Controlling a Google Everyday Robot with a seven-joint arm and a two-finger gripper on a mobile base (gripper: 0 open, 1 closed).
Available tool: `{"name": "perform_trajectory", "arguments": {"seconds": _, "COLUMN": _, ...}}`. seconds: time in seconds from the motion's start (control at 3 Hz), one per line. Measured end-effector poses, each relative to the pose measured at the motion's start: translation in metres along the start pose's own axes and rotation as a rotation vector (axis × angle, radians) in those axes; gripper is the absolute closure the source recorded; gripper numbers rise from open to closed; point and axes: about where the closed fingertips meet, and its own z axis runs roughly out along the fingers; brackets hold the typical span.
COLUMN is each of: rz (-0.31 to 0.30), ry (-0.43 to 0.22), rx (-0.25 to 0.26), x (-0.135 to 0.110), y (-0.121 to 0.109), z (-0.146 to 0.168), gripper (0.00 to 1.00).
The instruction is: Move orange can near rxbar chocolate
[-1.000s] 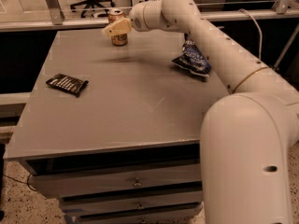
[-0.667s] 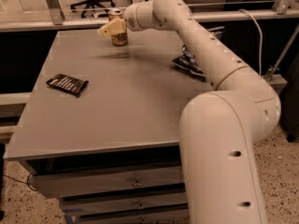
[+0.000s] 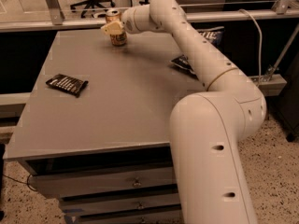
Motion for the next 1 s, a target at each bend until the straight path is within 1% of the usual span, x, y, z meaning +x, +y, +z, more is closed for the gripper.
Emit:
{"name": "perform_trajectory", "arguments": {"seconds": 0.33, "rz": -0.006, "ry": 0.006, "rx": 0.008, "x": 0.007, "y": -0.005, "z": -0.014, "gripper": 0.63}}
{"name": "perform_trajectory", "arguments": {"seconds": 0.67, "rz": -0.017, "ry": -0.017, "rx": -0.001, "x": 0.002, "y": -0.005, "z": -0.035, "gripper": 0.87}}
{"name": "perform_trajectory", "arguments": {"seconds": 1.0, "rz": -0.04, "ry": -0.063, "rx": -0.057, "x": -0.011, "y": 0.011, "z": -0.063, "gripper": 1.0}}
